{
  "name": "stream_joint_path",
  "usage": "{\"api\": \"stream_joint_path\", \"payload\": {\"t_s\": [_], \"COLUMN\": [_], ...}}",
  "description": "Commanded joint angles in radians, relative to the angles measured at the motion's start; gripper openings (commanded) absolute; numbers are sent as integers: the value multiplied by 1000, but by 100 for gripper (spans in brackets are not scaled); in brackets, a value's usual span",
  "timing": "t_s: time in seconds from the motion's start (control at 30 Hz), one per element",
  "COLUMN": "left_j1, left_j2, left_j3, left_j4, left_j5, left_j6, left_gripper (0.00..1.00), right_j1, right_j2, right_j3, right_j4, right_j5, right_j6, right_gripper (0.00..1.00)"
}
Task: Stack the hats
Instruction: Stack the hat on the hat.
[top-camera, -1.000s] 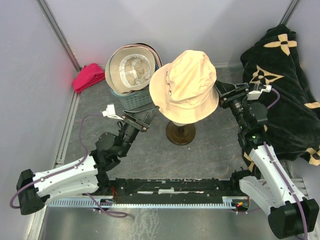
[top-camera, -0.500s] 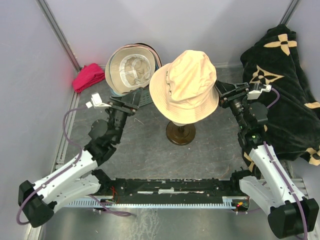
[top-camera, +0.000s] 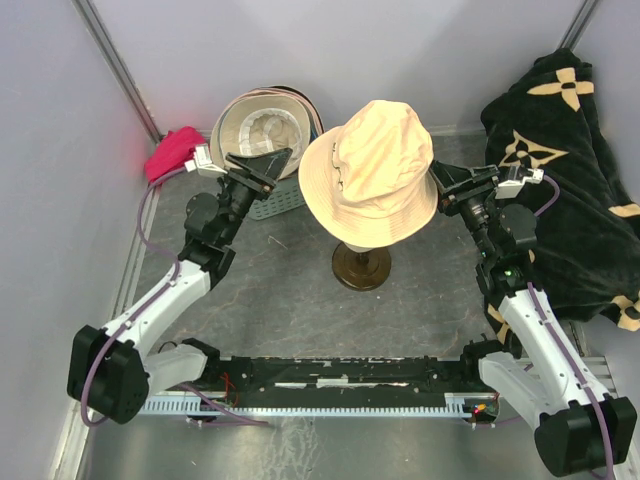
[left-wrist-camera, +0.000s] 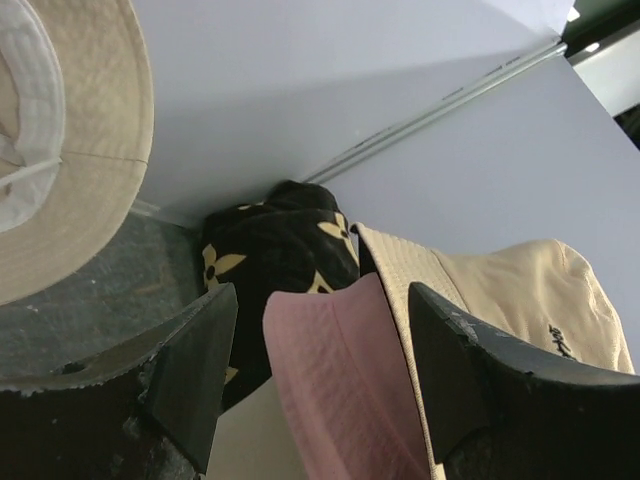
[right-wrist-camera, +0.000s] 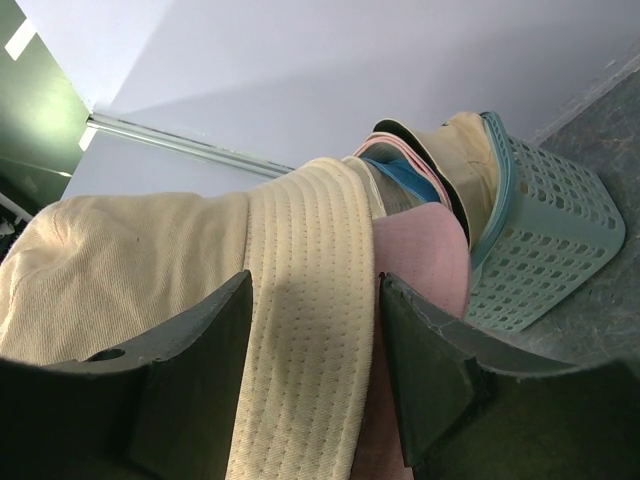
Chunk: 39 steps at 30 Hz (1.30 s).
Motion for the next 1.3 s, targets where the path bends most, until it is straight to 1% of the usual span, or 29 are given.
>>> {"api": "stream_joint_path", "payload": {"t_s": [0.0, 0.1, 0.2, 0.4, 0.53, 0.63, 0.8, 0.9, 0.93, 0.97, 1.07, 1.1, 1.13, 1.2, 1.27], "left_j1": [24, 38, 49, 60, 61, 61, 61, 62, 62, 61, 60, 60, 61, 61, 61], "left_j2": [49, 91, 119, 202, 234, 246, 258, 280, 288, 295, 316, 319, 323, 329, 329], "left_j3": [67, 70, 88, 132, 146, 164, 169, 190, 196, 200, 206, 205, 204, 200, 193], "left_j4": [149, 234, 282, 365, 384, 357, 351, 367, 371, 380, 389, 391, 393, 393, 392], "left_j5": [192, 238, 274, 374, 411, 438, 445, 461, 468, 474, 482, 482, 483, 485, 483], "left_j6": [-104, -155, -177, -241, -260, -253, -250, -260, -264, -269, -276, -276, -278, -278, -274], "left_gripper": [75, 72, 71, 64, 61, 60, 58, 52, 48, 43, 21, 15, 10, 4, 3], "right_j1": [-12, -18, -24, -24, -25, -26, -25, -26, -26, -25, -26, -25, -27, -26, -28], "right_j2": [5, 3, 5, 9, 13, 20, 26, 34, 36, 38, 44, 45, 47, 50, 56], "right_j3": [18, 18, 20, 23, 26, 27, 32, 40, 41, 42, 45, 45, 45, 41, 39], "right_j4": [66, 66, 68, 74, 81, 89, 93, 97, 97, 98, 102, 103, 104, 105, 109], "right_j5": [-30, -36, -44, -49, -55, -64, -70, -78, -81, -80, -82, -83, -83, -82, -83], "right_j6": [8, 9, 12, 16, 21, 26, 28, 26, 27, 28, 28, 28, 28, 29, 31], "right_gripper": [62, 62, 62, 62, 62, 62, 61, 60, 59, 58, 55, 53, 50, 43, 35]}}
